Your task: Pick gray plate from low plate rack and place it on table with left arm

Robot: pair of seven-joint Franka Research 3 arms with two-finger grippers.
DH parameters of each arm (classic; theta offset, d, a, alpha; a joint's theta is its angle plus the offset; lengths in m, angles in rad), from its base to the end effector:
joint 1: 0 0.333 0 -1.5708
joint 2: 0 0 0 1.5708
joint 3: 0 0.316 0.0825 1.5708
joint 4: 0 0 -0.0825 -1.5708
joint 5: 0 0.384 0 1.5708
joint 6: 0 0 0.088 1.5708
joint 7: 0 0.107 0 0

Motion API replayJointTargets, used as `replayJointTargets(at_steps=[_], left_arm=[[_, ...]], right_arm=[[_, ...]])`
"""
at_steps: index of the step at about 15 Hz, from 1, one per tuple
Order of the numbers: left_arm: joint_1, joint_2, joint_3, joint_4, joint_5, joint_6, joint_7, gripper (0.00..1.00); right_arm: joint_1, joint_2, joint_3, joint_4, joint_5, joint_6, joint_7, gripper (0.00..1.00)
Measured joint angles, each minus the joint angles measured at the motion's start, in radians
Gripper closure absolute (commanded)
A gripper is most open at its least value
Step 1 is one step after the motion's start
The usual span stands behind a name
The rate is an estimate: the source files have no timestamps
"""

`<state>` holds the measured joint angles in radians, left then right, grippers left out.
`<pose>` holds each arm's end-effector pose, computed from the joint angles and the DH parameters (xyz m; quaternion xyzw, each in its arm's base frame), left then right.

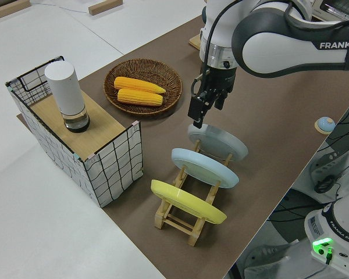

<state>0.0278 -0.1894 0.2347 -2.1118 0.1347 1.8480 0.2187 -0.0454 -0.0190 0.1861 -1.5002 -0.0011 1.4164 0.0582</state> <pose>0.4705 0.1424 0.4884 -0.9983 0.0020 0.0480 0.0317 0.5272 0.0757 0.6544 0.9986 0.0411 -0.0322 0.0055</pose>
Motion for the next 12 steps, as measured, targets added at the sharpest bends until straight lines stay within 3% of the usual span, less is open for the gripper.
replayJointTargets(at_steps=[10, 12], left_arm=[[0.009, -0.008, 0.0, -0.131, 0.0, 0.129, 0.003, 0.01], [0.014, -0.009, 0.0, -0.139, 0.0, 0.136, 0.004, 0.1]], right_arm=[[0.0, 0.0, 0.0, 0.0, 0.0, 0.0, 0.0, 0.011], [0.0, 0.0, 0.0, 0.0, 0.0, 0.0, 0.0, 0.013]])
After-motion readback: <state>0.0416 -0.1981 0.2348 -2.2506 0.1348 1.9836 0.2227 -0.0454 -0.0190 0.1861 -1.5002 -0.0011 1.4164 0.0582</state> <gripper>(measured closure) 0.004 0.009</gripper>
